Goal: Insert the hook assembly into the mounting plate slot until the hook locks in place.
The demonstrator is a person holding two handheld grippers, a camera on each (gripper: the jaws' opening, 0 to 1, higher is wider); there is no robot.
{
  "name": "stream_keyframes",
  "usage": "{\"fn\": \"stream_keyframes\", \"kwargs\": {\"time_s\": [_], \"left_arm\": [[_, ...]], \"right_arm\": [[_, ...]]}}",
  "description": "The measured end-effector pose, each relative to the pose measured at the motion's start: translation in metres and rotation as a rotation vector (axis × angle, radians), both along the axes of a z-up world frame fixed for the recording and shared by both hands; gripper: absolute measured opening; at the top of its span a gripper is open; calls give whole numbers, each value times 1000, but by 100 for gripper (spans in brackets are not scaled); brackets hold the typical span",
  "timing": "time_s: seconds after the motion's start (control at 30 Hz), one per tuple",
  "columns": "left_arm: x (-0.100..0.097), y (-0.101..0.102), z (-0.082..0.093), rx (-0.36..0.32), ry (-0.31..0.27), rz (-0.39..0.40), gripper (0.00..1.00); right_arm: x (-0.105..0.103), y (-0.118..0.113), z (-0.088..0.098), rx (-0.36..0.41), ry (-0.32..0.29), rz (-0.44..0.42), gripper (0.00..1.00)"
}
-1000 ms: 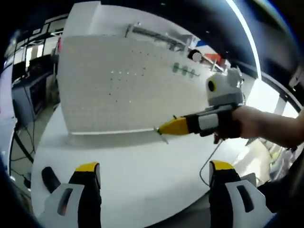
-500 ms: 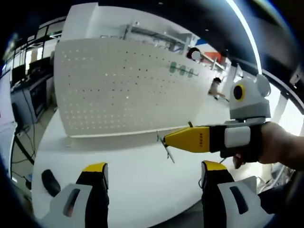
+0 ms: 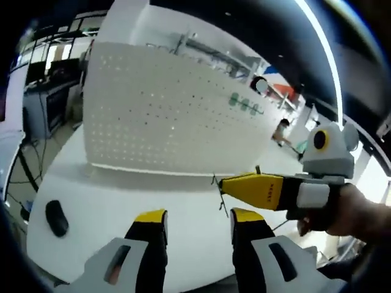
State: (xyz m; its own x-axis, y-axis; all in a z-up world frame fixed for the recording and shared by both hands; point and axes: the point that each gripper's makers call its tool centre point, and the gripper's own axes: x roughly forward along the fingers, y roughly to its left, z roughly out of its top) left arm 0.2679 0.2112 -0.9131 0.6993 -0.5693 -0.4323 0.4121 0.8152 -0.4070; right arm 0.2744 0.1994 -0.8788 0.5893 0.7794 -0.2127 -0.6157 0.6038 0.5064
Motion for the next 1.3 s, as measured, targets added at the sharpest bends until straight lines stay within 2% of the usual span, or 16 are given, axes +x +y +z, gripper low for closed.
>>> {"fn": "stream_keyframes", "kwargs": {"time_s": [0.07,0.2,0.33,0.47,0.63,0.9,1.17,1.3], "left_arm": [[0,0,3,-34,11,10,33],[-1,-2,4,-44,10,0,29],[-5,-9,7,-74,18,-31,14],[-9,-12,2,-55,22,-50,10],[-11,-18,2,-31,11,-83,5],[-11,-18,2,-21,0,-88,3],[-13,-10,3,32,10,-101,1],[-10,-7,4,73,-23,-91,1]], "right_arm": [[0,1,2,5,-5,-2,0],[-3,4,5,14,-22,-2,0],[-6,6,4,23,-36,-29,0],[-9,6,1,-7,-59,-41,0],[-10,3,-2,-7,-50,-43,0],[-12,1,0,-12,-61,-48,0],[-14,7,0,1,-59,-41,1],[-11,7,0,-7,-51,-14,4]]}}
